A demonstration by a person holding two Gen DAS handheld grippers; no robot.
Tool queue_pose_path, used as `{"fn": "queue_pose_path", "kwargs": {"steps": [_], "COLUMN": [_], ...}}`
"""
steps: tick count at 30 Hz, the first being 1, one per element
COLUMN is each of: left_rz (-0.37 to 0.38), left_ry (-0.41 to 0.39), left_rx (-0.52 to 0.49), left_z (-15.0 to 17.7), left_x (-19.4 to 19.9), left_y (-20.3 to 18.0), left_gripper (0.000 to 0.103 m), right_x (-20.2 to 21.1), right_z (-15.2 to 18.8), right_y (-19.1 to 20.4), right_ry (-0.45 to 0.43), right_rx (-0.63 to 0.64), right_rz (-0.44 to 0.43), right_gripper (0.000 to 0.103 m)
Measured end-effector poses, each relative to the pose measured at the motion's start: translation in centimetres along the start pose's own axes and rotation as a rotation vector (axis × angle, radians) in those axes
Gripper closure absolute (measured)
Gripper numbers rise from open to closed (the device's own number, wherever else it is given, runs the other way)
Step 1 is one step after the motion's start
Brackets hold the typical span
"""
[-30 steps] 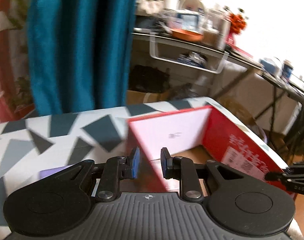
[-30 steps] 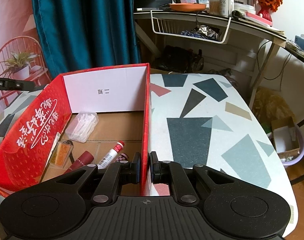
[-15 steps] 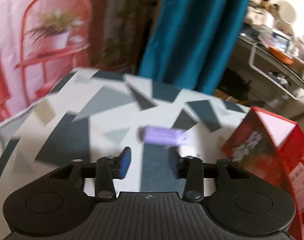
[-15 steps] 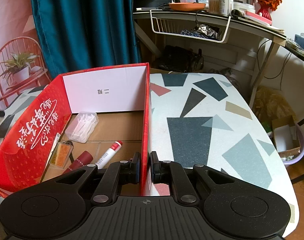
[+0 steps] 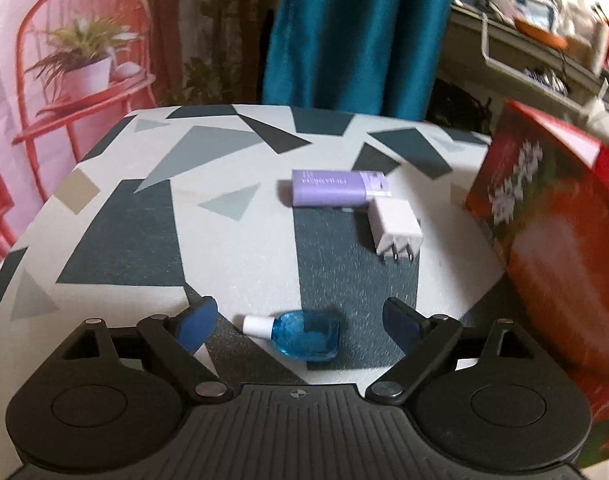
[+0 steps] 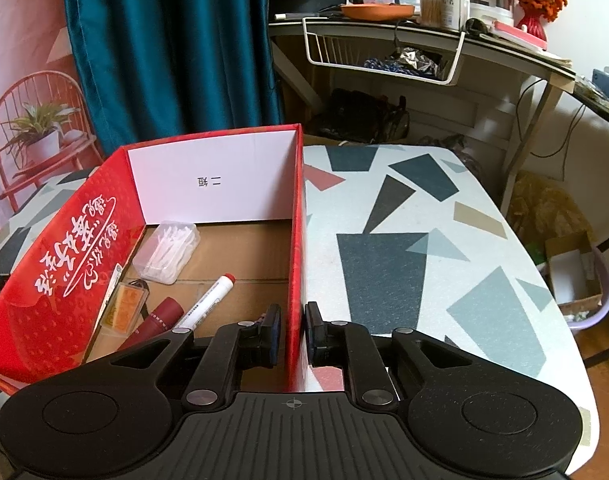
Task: Organize rigid objects
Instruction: 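Close the left tool on the blue bottle and lift it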
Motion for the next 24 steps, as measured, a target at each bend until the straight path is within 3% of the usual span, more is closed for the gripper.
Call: {"fn": "queue_pose_path", "kwargs": {"steps": [4,15,19,24], "left_rz": [-0.024,0.000,-0.020,-0.032], "left_ry": [0.017,0.008,-0.004,0.007], "left_rx": [-0.052,-0.012,-0.008,-0.012], "left_z": [0.9,1.3,1.3,1.3], "left_x": [-0.5,-0.7,-0.5,-0.4], "left_y": [-0.1,0.3,0.6,0.5], "left_gripper": [0.014,0.026,0.042,0.044], "right_x": [0.0,0.0,0.0,0.0], "right_z": [0.0,-0.1,-0.1,-0.1], "right_y": [0.1,0.2,0.2,0.1], "right_ry": [0.002,0.002,0.002,0.003], "right_rx": [0.010,0.018,0.018,0.017], "right_rz": [0.004,0.008,0.009,0.009], "right_gripper": [0.089,0.088,0.088,0.088]}}
Point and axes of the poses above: each gripper's, at about its wrist camera, not at the fingertips, and x roughly against the way its jaws point, y to its left, z to its underside, the point moved 7 cm from there along -x, roughly the way its jaws point, and after that the axes turned 12 degrees about z, right-handed, at the moved point
